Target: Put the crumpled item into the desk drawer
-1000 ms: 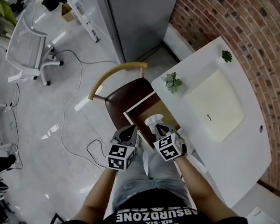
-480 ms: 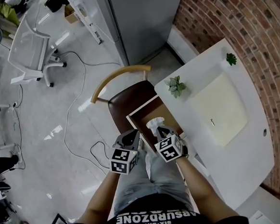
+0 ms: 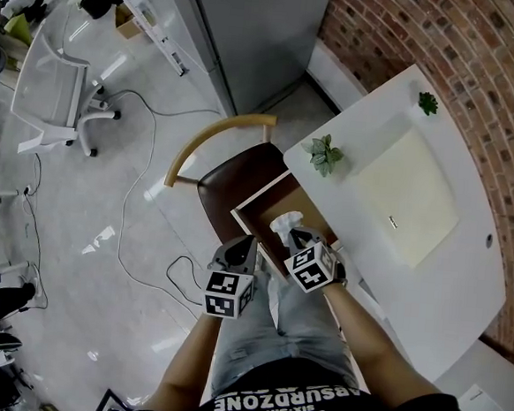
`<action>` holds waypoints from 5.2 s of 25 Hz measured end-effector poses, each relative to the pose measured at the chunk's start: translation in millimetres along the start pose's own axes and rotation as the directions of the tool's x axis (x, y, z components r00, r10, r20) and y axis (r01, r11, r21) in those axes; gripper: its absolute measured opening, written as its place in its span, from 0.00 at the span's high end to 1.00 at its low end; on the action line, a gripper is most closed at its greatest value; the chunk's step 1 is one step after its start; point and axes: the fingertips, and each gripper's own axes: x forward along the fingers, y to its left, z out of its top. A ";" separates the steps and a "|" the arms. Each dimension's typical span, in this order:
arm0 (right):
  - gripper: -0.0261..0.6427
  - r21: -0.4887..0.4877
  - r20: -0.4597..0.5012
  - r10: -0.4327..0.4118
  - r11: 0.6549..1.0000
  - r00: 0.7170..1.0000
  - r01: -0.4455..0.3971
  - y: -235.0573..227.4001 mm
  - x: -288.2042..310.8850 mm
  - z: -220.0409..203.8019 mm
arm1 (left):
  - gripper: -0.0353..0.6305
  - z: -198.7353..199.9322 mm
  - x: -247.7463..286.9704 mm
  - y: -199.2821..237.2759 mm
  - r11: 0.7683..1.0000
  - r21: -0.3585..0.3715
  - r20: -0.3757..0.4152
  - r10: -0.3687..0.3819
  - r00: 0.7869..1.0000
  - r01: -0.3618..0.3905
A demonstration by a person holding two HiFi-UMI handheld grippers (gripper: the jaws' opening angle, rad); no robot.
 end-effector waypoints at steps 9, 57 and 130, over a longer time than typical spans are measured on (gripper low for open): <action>0.96 -0.021 -0.022 0.012 1.000 1.000 -0.012 0.4 15.9 -8.0 | 0.94 -5.4 1.6 2.3 1.000 -0.021 0.006 0.010 1.000 -0.010; 0.96 -0.009 -0.116 0.016 1.000 0.993 -0.018 -17.9 81.8 -50.7 | 0.94 -42.4 46.2 12.3 0.998 -0.068 -0.042 0.003 0.999 -0.006; 0.96 -0.095 -0.263 0.012 0.995 0.965 -0.038 -34.6 183.5 -95.6 | 0.94 -88.8 86.3 33.1 0.995 -0.093 -0.097 0.017 0.995 -0.026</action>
